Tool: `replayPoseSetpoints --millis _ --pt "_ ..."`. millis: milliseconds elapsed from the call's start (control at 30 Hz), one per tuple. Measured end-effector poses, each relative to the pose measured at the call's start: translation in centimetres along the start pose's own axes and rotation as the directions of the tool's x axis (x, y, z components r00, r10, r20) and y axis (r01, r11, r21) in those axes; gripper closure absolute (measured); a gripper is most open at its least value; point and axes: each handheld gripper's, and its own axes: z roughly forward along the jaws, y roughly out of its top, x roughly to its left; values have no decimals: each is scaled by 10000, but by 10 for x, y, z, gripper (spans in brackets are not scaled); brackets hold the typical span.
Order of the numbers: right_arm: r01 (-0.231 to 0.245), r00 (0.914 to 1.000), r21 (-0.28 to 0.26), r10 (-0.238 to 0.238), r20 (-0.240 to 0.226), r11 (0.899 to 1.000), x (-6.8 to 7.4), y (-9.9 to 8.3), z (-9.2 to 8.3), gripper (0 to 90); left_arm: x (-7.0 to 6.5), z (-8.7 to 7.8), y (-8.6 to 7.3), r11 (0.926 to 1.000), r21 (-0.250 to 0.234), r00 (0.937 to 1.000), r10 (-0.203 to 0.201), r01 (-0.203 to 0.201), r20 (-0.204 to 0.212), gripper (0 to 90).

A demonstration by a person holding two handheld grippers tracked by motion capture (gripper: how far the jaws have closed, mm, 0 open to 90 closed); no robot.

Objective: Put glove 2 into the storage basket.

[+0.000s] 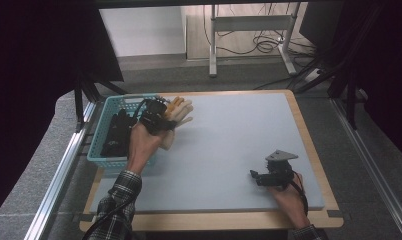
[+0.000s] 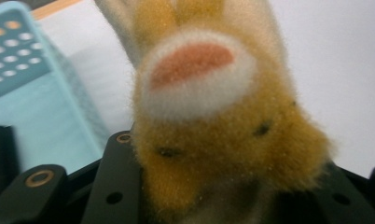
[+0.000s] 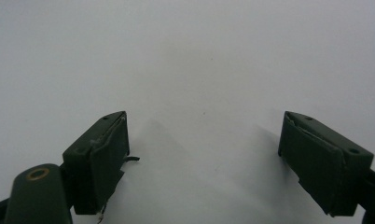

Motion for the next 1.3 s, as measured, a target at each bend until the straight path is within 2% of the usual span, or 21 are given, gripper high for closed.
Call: replayPoseSetpoints --millis 133,300,467,633,700,733,867,1033,1200,1300 --pt "-1 10000 1 1 -1 10000 0 0 0 158 15 -6 -1 9995 -27 9990 -320 319 -317 592" --pt "1 10000 0 -1 -1 10000 0 0 0 158 37 -16 -6 9974 -34 9945 -719 718 -760 592" --pt "4 10000 -3 -4 -2 10000 0 0 0 158 51 -22 -9 9952 -29 9900 -978 980 -1021 592" --pt "4 10000 -2 -4 -2 10000 0 0 0 158 69 -26 -15 9913 52 9811 -1293 1315 -1442 592" --pt "1 10000 -2 -1 -1 10000 0 0 0 158 79 -25 -19 9878 155 9742 -1502 1550 -1686 592" --pt "1 10000 -2 -1 -1 10000 0 0 0 158 79 -25 -19 9878 155 9742 -1502 1550 -1686 591" --pt "4 10000 -2 -4 -1 10000 0 0 0 157 92 -17 -26 9810 438 9637 -1770 1892 -2000 590" --pt "3 10000 -4 -3 -3 10000 0 0 0 157 105 2 -32 9708 755 9552 -2075 2276 -2111 590" --pt "0 10000 -7 0 -9 10000 0 0 0 158 111 25 -37 9594 1047 9488 -2360 2618 -2098 590" --pt "-6 10000 -7 6 -11 10000 0 0 0 157 114 38 -38 9563 1271 9512 -2355 2634 -1992 589"
